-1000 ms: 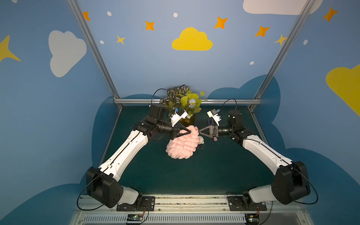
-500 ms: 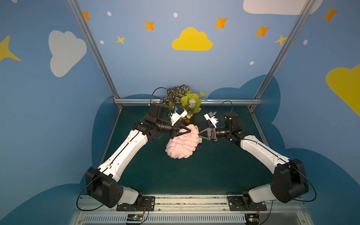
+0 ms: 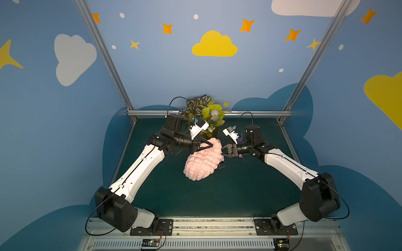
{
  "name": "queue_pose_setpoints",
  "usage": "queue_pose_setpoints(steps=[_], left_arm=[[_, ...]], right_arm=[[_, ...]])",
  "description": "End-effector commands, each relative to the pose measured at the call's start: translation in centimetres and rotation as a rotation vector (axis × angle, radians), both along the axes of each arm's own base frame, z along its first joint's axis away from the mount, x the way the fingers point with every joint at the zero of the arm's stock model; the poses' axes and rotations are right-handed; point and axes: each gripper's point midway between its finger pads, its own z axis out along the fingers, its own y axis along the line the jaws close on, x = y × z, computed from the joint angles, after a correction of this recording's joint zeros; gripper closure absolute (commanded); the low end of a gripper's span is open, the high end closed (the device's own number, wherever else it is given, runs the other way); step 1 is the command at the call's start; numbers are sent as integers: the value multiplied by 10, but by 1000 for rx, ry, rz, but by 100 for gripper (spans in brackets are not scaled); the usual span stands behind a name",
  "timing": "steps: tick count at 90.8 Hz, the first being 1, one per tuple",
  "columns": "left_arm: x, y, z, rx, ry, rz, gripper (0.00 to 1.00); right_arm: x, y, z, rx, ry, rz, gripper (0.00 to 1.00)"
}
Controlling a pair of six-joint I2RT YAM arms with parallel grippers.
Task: Remove the decoration from the bag
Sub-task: Adjust the decoration item in the bag.
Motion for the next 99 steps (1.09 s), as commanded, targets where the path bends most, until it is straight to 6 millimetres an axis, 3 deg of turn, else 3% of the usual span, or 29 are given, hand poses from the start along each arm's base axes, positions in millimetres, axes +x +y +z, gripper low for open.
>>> queue_pose_setpoints(steps=[1,13,33,57,80,99], left_arm=[[1,4,15,-23,-86,13,98],[8,12,6,15,-107,72,98],[17,28,-6,83,-175,198,98],[28,40,-26,127,-187,315,97],[46,55,-60,128,-174,513,71],[47,56,-80,89,-73,569,53]], right_arm=[[-5,-1,4,-8,-6,16,89],[2,-11,2,-32,-12,-39,100],[13,-25,2,-62,-19,-128,100],[15,-27,5,-72,-14,-192,100],[11,-15,-6,-96,36,-250,100],[-1,-2,-43,-178,89,-260,100]])
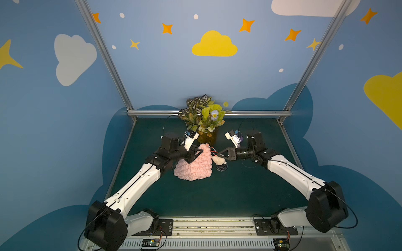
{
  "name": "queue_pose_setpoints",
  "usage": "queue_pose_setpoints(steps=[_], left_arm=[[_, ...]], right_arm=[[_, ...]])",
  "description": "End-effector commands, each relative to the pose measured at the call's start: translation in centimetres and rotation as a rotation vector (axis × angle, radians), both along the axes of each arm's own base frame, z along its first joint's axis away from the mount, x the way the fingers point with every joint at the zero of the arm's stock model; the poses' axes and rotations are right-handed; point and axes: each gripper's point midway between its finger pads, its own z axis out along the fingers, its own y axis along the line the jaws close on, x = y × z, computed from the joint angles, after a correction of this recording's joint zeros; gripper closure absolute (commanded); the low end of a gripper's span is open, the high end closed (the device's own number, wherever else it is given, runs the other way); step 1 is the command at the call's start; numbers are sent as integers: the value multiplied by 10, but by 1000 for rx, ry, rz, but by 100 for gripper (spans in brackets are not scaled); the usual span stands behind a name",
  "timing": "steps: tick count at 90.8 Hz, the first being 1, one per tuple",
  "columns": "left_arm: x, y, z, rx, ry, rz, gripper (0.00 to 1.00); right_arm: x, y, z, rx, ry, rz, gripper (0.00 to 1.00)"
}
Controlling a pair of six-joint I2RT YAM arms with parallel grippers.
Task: Remove the decoration from the bag
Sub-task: Adjust the decoration item in the bag.
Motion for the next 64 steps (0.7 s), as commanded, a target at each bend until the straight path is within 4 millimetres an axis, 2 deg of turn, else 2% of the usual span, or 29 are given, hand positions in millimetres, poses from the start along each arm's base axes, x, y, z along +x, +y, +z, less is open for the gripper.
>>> queue_pose_setpoints(steps=[1,15,26,35,44,64], left_arm=[[9,4,12,-75,-18,83,51],[3,13,17,-124,5,146,41],[-3,18,25,-152,11,170,35],[-7,15,25,-170,40,156,35],[-11,11,26,-218,77,147,40],[-14,-4,29,-394,253,156,38]], right_arm=[[-1,5,-17,-34,17,-34,100],[-9,5,-32,-71,43,-40,100],[-8,-3,-32,-116,18,-71,100],[-3,-13,-26,-156,-13,-107,100],[3,-22,-25,-193,-22,-140,100],[10,-31,-25,-226,-15,-170,100]])
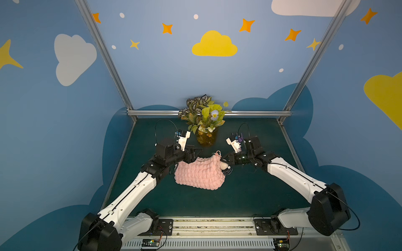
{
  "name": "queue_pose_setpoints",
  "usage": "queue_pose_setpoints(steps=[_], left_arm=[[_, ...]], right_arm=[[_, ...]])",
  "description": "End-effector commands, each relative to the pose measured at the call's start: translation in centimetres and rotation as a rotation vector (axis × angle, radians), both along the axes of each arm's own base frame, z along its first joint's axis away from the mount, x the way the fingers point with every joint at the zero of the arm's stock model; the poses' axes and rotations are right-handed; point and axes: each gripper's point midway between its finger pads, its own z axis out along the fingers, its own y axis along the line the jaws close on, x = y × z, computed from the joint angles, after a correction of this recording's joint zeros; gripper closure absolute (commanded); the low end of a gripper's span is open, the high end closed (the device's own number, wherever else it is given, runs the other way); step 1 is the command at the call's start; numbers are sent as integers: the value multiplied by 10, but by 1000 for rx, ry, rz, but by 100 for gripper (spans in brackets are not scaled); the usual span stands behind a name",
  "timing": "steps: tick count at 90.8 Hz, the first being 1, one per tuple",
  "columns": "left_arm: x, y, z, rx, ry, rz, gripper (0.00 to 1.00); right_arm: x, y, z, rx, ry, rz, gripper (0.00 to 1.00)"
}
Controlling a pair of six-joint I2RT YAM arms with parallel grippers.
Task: Remove the decoration from the bag
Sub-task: Adjust the decoration item in the bag.
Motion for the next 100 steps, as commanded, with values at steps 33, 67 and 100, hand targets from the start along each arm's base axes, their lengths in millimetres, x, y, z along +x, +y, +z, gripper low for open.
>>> queue_pose_setpoints(steps=[33,67,100], left_arm=[[-8,-54,-24,-208,283,-40,37],[-4,-86,-49,-263,453,-24,36],[4,-117,-47,-286,505,-119,39]], right_arm=[[14,-36,18,-158,-101,-88,100],[24,-56,30,-239,-212,-187,100],[20,-55,45,-214,-264,-160,100]])
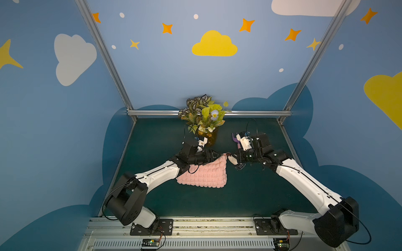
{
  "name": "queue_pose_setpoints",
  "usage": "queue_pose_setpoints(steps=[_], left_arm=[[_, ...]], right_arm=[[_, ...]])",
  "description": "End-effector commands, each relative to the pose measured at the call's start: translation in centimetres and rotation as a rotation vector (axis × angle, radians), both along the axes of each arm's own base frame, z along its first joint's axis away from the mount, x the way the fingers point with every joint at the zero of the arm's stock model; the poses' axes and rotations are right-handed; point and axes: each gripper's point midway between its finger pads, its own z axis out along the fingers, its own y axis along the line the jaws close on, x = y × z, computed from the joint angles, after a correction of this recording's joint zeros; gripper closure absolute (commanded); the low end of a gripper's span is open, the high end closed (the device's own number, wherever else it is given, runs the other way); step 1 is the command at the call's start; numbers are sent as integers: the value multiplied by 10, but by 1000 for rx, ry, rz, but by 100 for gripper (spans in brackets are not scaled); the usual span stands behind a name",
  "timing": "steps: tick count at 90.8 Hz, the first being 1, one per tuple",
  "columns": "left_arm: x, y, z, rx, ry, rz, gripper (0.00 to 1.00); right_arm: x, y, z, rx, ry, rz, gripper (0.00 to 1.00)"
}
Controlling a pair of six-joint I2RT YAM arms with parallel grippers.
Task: Remove the decoration from the bag
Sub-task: Adjust the decoration item in the bag.
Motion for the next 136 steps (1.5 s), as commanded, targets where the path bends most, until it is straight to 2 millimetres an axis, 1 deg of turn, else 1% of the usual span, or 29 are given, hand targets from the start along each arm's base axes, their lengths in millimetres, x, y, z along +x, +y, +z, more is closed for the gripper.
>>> queue_pose_setpoints(steps=[1,8,13,18,21,23,30,40,49,55,67,91,100,114,125,136], left_arm=[[-5,-15,31,-89,-16,-43,39],[-18,-22,43,-124,8,-40,41],[-31,-28,53,-137,-7,-22,39],[-41,-30,58,-126,-1,10,38],[-45,-27,50,-103,44,52,36],[-45,-24,45,-95,61,92,34],[-46,-19,33,-137,129,183,33],[-45,-18,24,-165,190,247,31],[-38,-25,26,-183,190,264,30],[-32,-30,31,-196,175,264,29],[-18,-37,31,-200,156,296,28],[2,-32,20,-223,137,386,26],[10,-23,15,-219,138,426,24],[23,-22,7,-215,153,428,24],[31,-27,6,-234,152,406,33],[35,-33,4,-248,157,384,53]], right_arm=[[0,2,25,22,-75,21,100],[-1,3,29,34,-86,27,100],[-2,4,33,44,-98,41,100],[-3,5,37,52,-111,53,100],[-4,6,40,58,-119,61,100],[-4,6,41,60,-125,64,100],[-5,6,46,71,-138,72,100],[-9,8,54,97,-149,88,100],[-12,9,58,116,-148,98,100],[-14,10,60,126,-148,105,100],[-17,9,63,138,-150,109,100],[-21,7,64,141,-157,108,100],[-24,6,63,146,-156,111,100],[-27,9,59,167,-145,123,100],[-29,11,55,181,-129,131,100],[-31,11,52,186,-120,134,100]])
